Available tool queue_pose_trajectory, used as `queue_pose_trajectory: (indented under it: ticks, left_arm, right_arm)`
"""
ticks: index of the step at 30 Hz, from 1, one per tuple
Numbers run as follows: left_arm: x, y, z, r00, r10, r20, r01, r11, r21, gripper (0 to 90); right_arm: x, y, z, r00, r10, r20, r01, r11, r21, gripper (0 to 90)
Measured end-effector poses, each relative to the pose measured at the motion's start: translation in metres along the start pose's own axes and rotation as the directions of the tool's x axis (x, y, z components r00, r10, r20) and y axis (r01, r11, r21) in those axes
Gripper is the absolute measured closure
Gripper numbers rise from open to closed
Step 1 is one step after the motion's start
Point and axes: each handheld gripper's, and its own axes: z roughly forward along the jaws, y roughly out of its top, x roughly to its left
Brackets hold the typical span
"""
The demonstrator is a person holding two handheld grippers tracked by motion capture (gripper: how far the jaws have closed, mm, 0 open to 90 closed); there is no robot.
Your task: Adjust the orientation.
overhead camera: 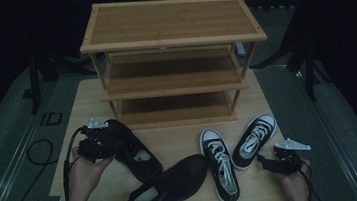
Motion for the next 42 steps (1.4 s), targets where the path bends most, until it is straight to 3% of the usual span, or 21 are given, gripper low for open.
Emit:
queue_pose_trajectory:
  ticks: [8,14,17,19,22,27,35,39,42]
  left_arm:
    - [-0.012,0.002,0.008,0.9999,-0.011,0.002,0.011,0.9992,0.039,46.8]
    - [-0.013,0.003,0.018,0.9982,-0.058,-0.017,0.059,0.9956,0.073,50.9]
    - [-0.010,0.003,0.020,0.9976,-0.067,0.017,0.065,0.9944,0.083,62.5]
    - [-0.009,0.002,0.020,0.9978,-0.062,0.022,0.060,0.9950,0.080,72.3]
    - [-0.005,0.001,0.018,0.9976,-0.065,0.023,0.064,0.9952,0.074,80.3]
    - [0.005,-0.003,0.011,0.9973,-0.072,-0.014,0.073,0.9948,0.071,84.9]
    - [0.035,-0.015,-0.009,0.9941,-0.079,-0.073,0.084,0.9941,0.068,85.4]
    - [0.046,-0.017,-0.014,0.9942,-0.075,-0.077,0.082,0.9929,0.086,85.5]
    - [0.051,-0.016,-0.017,0.9928,-0.057,-0.106,0.069,0.9914,0.112,85.6]
  right_arm:
    - [0.000,0.000,0.000,1.0000,0.000,0.000,0.000,1.000,0.000,22.3]
    - [0.000,0.000,0.000,1.0000,0.000,0.000,0.000,1.000,0.000,22.3]
    - [0.000,0.000,0.000,1.0000,0.000,0.000,0.000,1.000,0.000,22.3]
    - [0.000,0.000,0.000,1.0000,0.000,0.000,0.000,1.000,0.000,22.3]
    - [0.000,0.000,0.000,1.0000,0.000,0.000,0.000,1.000,0.000,22.3]
    - [0.000,0.000,0.000,1.0000,0.001,0.000,-0.001,1.000,0.000,22.3]
    - [0.000,0.000,0.000,1.0000,0.000,0.000,0.000,1.000,0.000,22.3]
    - [0.000,0.000,0.000,1.0000,0.000,0.000,0.000,1.000,0.000,22.3]
    - [0.000,0.000,0.000,1.0000,0.000,0.000,0.000,1.000,0.000,22.3]
